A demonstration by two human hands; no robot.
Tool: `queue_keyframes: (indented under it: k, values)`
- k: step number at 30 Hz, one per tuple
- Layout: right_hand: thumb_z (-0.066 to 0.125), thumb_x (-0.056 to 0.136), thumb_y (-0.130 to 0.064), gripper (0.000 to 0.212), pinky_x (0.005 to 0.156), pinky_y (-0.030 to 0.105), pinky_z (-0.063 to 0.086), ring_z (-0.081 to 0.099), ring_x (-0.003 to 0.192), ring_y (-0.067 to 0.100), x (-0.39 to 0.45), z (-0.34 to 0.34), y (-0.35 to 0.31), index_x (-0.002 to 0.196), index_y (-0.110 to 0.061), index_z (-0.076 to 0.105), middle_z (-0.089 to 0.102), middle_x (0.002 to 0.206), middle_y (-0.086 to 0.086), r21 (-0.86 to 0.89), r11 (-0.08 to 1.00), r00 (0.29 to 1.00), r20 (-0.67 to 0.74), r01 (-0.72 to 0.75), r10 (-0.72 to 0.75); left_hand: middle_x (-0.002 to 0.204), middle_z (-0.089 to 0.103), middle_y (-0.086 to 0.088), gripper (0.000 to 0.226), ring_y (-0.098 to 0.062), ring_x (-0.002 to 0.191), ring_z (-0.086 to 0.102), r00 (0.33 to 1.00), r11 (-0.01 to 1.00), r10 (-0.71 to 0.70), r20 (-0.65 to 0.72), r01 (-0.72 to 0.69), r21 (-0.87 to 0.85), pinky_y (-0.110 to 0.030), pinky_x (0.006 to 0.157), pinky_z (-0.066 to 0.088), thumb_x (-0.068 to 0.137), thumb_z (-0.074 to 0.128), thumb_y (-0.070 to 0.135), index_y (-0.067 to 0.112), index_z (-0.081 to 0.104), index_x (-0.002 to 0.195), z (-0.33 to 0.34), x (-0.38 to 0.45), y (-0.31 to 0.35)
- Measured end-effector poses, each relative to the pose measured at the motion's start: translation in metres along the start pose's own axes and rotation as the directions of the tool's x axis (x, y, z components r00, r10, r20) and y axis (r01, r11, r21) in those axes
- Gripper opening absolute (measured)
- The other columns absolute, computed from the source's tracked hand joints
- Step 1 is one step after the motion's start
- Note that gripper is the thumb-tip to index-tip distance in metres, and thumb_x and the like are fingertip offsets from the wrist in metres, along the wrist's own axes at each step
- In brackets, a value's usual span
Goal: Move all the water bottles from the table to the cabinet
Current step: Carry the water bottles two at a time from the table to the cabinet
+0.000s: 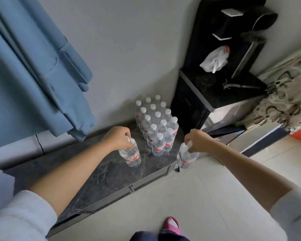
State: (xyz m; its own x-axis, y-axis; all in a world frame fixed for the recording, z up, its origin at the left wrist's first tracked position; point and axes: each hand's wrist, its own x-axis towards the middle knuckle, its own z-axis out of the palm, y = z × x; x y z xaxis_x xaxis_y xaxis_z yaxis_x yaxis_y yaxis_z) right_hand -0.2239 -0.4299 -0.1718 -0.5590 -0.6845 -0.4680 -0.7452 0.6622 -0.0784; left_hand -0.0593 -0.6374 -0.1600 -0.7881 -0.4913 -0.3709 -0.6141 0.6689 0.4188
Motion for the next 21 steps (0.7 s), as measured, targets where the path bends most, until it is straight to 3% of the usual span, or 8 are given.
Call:
queue_keyframes:
  k: [5, 8, 12, 15, 18, 21]
  values:
    - [0.059, 0.083, -0.016, 0.032, 0.072, 0.026, 0.042, 0.049, 0.083, 0.02, 0.046, 0.009, 0.037, 0.115, -0.017, 0.061, 0.033, 0.097, 0.0, -0.014, 1.0, 1.0, 0.027, 0.009, -0.009, 0.094, 0.065, -0.007, 0.009, -0.017, 0.078, 0.049, 0.995, 0.995, -0.09, -0.036, 0.088, -0.047, -0.017, 0.048, 0.029, 0.073, 0.068, 0.011, 0.014, 0.062, 0.079, 0.02, 0.031, 0.014]
    - [0.054, 0.084, -0.011, 0.032, 0.066, 0.022, 0.039, 0.044, 0.081, 0.018, 0.078, 0.015, 0.053, 0.114, -0.016, 0.062, 0.032, 0.096, 0.0, 0.02, 1.0, 1.0, 0.021, 0.016, -0.017, 0.104, 0.067, -0.009, 0.019, -0.017, 0.079, 0.049, 0.988, 0.986, -0.153, -0.029, 0.15, -0.076, -0.02, 0.049, 0.032, 0.074, 0.067, 0.01, 0.006, 0.067, 0.092, 0.029, 0.056, 0.018]
    - [0.051, 0.085, -0.007, 0.031, 0.07, 0.022, 0.037, 0.043, 0.082, 0.018, 0.114, 0.029, 0.066, 0.113, -0.014, 0.061, 0.04, 0.102, 0.006, 0.062, 0.998, 0.998, 0.062, -0.01, 0.006, 0.097, 0.063, -0.007, 0.02, -0.016, 0.081, 0.049, 0.981, 0.98, -0.193, 0.001, 0.193, -0.044, -0.023, 0.066, 0.036, 0.075, 0.066, 0.011, 0.007, 0.067, 0.094, 0.04, 0.087, 0.012]
    - [0.053, 0.084, -0.007, 0.029, 0.071, 0.023, 0.037, 0.044, 0.083, 0.018, 0.144, 0.037, 0.071, 0.112, -0.012, 0.061, 0.045, 0.12, 0.012, 0.103, 0.994, 0.994, 0.109, -0.037, 0.026, 0.089, 0.054, 0.0, 0.013, -0.017, 0.083, 0.05, 0.98, 0.98, -0.196, 0.035, 0.197, -0.023, -0.024, 0.067, 0.036, 0.074, 0.066, 0.011, 0.012, 0.064, 0.087, 0.047, 0.113, 0.004]
    - [0.054, 0.085, -0.008, 0.03, 0.071, 0.024, 0.038, 0.044, 0.083, 0.019, 0.172, 0.043, 0.073, 0.114, -0.013, 0.06, 0.044, 0.124, 0.012, 0.113, 0.991, 0.987, 0.151, -0.067, 0.05, 0.09, 0.052, 0.001, 0.016, -0.021, 0.087, 0.053, 0.977, 0.98, -0.197, 0.075, 0.199, -0.008, -0.028, 0.073, 0.042, 0.073, 0.066, 0.011, 0.019, 0.054, 0.078, 0.05, 0.137, -0.002]
    - [0.053, 0.086, -0.008, 0.03, 0.072, 0.026, 0.041, 0.045, 0.084, 0.02, 0.193, 0.051, 0.077, 0.115, -0.013, 0.059, 0.042, 0.126, 0.011, 0.118, 0.988, 0.979, 0.185, -0.103, 0.08, 0.091, 0.049, 0.001, 0.013, -0.021, 0.09, 0.052, 0.974, 0.978, -0.209, 0.086, 0.21, 0.002, -0.031, 0.08, 0.046, 0.075, 0.066, 0.012, 0.018, 0.056, 0.081, 0.053, 0.156, -0.005]
